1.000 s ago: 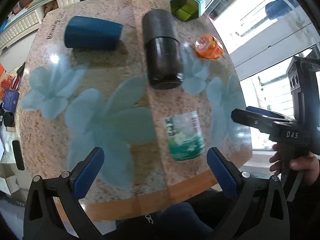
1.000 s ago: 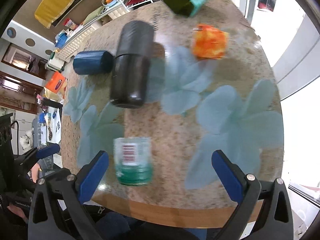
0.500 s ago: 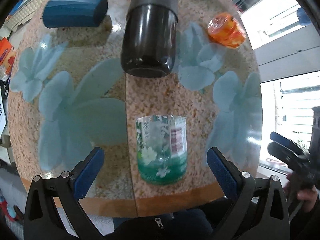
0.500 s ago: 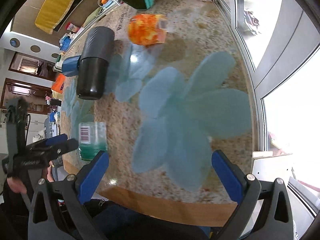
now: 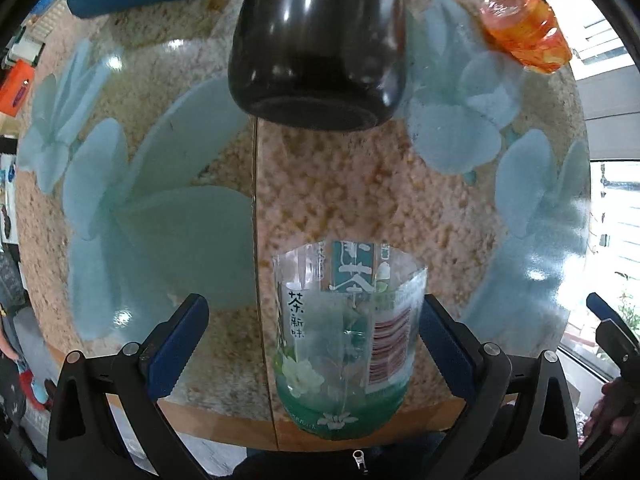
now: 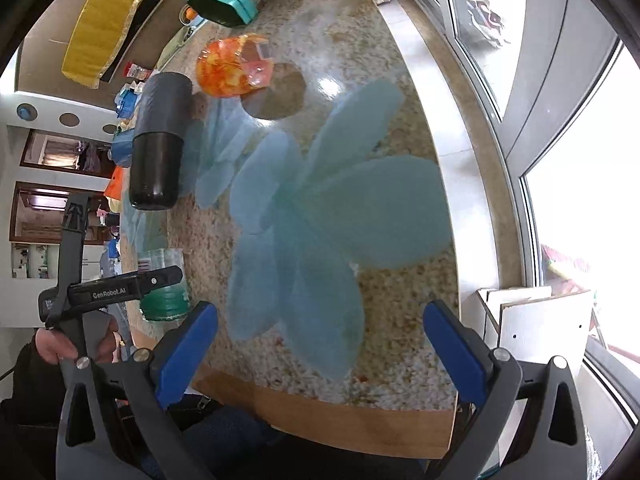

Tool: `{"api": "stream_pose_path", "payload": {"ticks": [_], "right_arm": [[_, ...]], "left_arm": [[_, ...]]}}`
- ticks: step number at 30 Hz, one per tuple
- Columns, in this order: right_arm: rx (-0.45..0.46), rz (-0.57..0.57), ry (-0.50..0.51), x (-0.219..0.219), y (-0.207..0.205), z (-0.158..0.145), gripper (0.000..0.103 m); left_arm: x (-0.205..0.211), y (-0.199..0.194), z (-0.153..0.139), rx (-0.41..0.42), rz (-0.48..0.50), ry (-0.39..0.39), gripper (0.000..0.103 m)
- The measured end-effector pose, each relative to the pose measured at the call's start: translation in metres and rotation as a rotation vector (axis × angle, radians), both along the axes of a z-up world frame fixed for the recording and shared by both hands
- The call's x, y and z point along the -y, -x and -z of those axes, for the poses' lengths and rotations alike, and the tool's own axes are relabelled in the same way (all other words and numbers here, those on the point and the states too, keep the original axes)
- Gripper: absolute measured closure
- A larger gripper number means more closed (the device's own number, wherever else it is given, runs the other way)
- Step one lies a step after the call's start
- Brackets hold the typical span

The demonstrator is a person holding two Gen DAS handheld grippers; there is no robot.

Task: Flip cup upright
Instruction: 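Move the left tool to the clear cup and grasp its body, then lift the clear cup with the left tool and set it upright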

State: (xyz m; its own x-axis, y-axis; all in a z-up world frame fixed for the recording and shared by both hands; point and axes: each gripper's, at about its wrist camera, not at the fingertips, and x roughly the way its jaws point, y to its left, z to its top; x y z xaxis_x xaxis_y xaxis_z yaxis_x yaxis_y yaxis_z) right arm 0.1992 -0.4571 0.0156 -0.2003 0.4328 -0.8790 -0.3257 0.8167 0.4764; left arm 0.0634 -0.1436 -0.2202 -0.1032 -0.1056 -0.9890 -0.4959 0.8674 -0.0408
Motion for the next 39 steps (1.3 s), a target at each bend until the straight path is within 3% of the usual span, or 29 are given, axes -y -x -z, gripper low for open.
{"api": "stream_pose_path", "payload": {"ticks": [3, 7, 15, 21, 26, 30, 39], "right_arm": [[-0.003, 0.003, -0.008, 0.002, 0.0, 0.001, 0.0], [0.005, -0.002, -0.044, 0.001, 0.0, -0.004, 0.0], [0.015, 0.011, -0.055, 0.003, -0.004, -0.007, 0.0], [0.023, 0.007, -0.051, 0.001, -0.006, -0.009, 0.0], [0.036, -0.023, -0.039, -0.008, -0.005, -0.01, 0.0], [0.05, -0.067, -0.029, -0.02, 0.0, -0.011, 0.0], [0.091, -0.179, 0.009, -0.043, 0.014, -0.011, 0.0]], "left_arm": [[-0.007, 0.004, 0.009, -0.001, -0.025, 0.041, 0.024], [-0.013, 0.001, 0.006, 0.034, -0.041, 0.055, 0.036], [-0.002, 0.004, -0.001, 0.056, -0.027, 0.059, 0.04], [-0.017, 0.012, -0.031, 0.136, -0.047, 0.041, 0.04], [-0.036, 0.027, -0.067, 0.252, -0.085, -0.012, 0.04], [-0.054, 0.042, -0.089, 0.398, -0.135, -0.031, 0.04], [-0.046, 0.063, -0.114, 0.749, -0.135, -0.274, 0.039]]}}
